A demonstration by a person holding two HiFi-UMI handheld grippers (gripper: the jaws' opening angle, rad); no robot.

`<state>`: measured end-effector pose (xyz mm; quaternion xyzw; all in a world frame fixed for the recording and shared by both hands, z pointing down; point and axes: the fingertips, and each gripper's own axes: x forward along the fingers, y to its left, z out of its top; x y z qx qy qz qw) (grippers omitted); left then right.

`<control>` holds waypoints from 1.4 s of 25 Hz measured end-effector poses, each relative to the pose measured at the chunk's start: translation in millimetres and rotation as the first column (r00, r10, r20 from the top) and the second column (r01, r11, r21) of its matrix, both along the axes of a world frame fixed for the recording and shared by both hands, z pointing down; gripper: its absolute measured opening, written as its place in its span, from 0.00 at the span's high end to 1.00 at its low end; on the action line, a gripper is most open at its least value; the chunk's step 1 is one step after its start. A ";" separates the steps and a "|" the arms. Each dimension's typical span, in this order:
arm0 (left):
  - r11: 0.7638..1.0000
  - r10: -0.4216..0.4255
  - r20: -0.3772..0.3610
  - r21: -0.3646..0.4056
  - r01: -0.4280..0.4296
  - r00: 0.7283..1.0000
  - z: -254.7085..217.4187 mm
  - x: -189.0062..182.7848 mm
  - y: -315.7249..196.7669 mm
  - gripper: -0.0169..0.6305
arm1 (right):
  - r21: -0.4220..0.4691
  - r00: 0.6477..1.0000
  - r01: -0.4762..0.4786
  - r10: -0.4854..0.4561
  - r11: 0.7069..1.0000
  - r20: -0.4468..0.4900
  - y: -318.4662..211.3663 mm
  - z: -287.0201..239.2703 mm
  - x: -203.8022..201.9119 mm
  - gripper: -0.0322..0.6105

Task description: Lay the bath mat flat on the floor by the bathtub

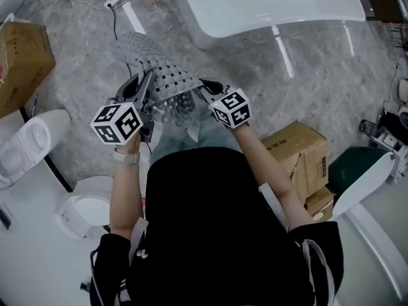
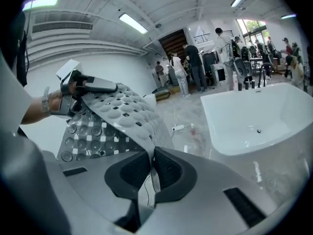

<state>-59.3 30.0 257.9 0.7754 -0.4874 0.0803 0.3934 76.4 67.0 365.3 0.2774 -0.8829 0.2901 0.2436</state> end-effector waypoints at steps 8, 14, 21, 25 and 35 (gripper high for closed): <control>0.987 0.092 -0.025 -0.132 -0.094 0.995 79.9 -12.1 24.2 0.78 | 0.005 0.989 -0.141 0.141 0.990 -0.049 -5.6 -24.5 17.8 0.89; 0.961 0.178 -0.176 -0.182 -0.209 0.968 122.2 12.3 39.2 0.70 | 0.004 0.975 -0.218 0.218 0.976 -0.030 -4.4 -51.0 24.7 0.89; 0.915 0.316 -0.313 -0.151 -0.375 0.896 141.0 52.0 48.9 0.56 | 0.049 0.945 -0.326 0.328 0.944 -0.021 -16.2 -85.6 38.7 0.89; 0.839 0.519 -0.159 -0.095 -0.536 0.840 153.8 72.3 77.3 0.47 | 0.088 0.938 -0.327 0.335 0.941 -0.093 -15.5 -87.7 49.1 0.89; 0.668 0.740 -0.066 -0.048 -0.743 0.670 170.5 142.2 134.7 0.38 | 0.095 0.867 -0.472 0.481 0.877 -0.133 -19.8 -103.9 70.9 0.89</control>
